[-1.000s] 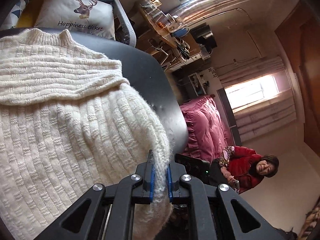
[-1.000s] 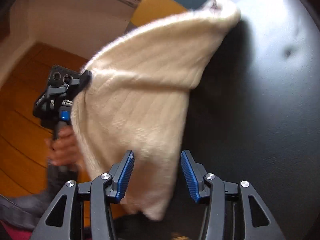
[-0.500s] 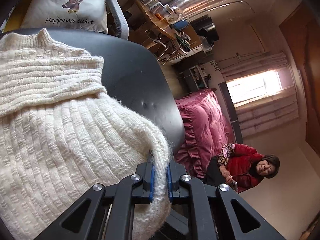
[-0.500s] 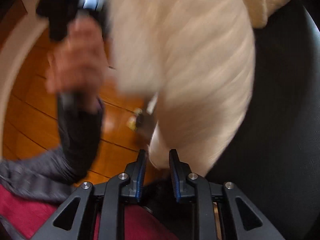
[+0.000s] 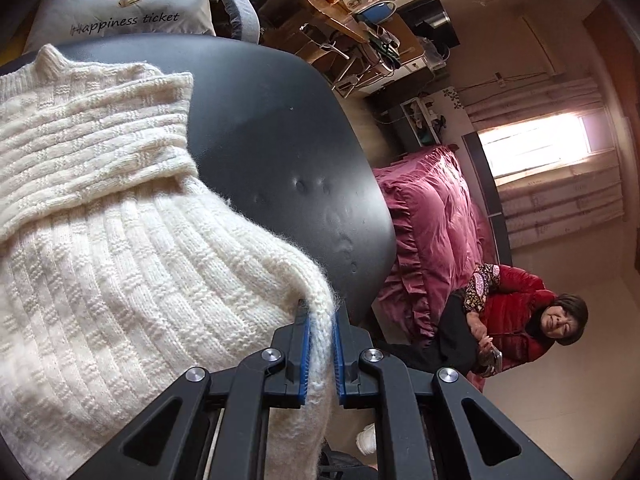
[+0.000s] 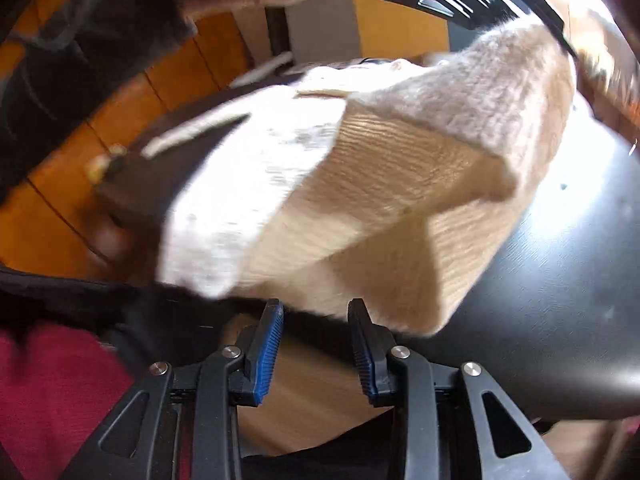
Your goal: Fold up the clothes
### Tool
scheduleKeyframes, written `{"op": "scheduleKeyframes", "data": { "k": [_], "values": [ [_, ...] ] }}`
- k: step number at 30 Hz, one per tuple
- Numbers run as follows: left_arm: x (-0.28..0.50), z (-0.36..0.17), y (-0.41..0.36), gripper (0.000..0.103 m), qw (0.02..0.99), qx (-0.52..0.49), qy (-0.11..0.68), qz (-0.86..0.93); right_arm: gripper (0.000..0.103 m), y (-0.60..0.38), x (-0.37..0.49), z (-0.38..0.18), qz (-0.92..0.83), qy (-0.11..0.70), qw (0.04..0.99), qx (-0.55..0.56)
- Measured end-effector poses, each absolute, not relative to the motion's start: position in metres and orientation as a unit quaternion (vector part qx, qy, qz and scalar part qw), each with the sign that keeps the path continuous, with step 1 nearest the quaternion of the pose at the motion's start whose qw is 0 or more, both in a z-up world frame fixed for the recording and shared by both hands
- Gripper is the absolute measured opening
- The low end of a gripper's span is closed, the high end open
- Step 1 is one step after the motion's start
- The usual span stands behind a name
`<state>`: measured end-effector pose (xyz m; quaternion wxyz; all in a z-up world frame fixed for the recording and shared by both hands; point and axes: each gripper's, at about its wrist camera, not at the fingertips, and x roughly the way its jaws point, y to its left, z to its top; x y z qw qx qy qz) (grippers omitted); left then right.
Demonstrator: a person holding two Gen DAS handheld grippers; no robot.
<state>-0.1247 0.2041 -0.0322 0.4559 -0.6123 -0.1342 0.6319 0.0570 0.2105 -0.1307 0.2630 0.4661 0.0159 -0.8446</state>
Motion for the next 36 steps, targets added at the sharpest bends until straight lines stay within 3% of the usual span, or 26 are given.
{"op": "scheduleKeyframes", "data": {
  "k": [6,8,10,12,17,20,26,33,36],
  "values": [
    [-0.126,-0.024,0.194,0.01,0.465,-0.602,-0.147,0.632,0.035,0.198,0.05,-0.156,-0.853,0.051,0.228,0.467],
    [-0.127,-0.019,0.191,0.01,0.47,-0.596,-0.15,0.634,0.035,0.188,0.054,-0.159,-0.845,0.105,0.227,0.473],
    [-0.127,-0.017,0.19,0.01,0.472,-0.592,-0.144,0.637,0.027,0.169,0.058,-0.158,-0.834,0.152,0.224,0.48],
    [-0.127,-0.019,0.189,0.01,0.471,-0.591,-0.144,0.639,0.021,0.158,0.05,-0.16,-0.823,0.124,0.239,0.5],
    [-0.137,-0.05,0.169,0.01,0.422,-0.602,-0.132,0.665,0.019,0.146,0.049,-0.167,-0.797,0.095,0.262,0.536],
    [-0.146,-0.077,0.141,0.01,0.37,-0.611,-0.12,0.69,0.009,0.16,0.057,-0.171,-0.781,0.077,0.264,0.56],
    [-0.147,-0.107,0.08,0.01,0.319,-0.61,-0.099,0.718,0.01,0.188,0.07,-0.175,-0.753,0.031,0.273,0.598],
    [-0.115,-0.107,0.038,0.01,0.323,-0.579,-0.078,0.744,0.016,0.218,0.048,-0.105,-0.778,-0.034,0.329,0.534],
    [-0.097,-0.114,0.015,0.01,0.31,-0.578,-0.092,0.75,0.024,0.231,0.038,-0.075,-0.786,-0.062,0.352,0.504]
  ]
}}
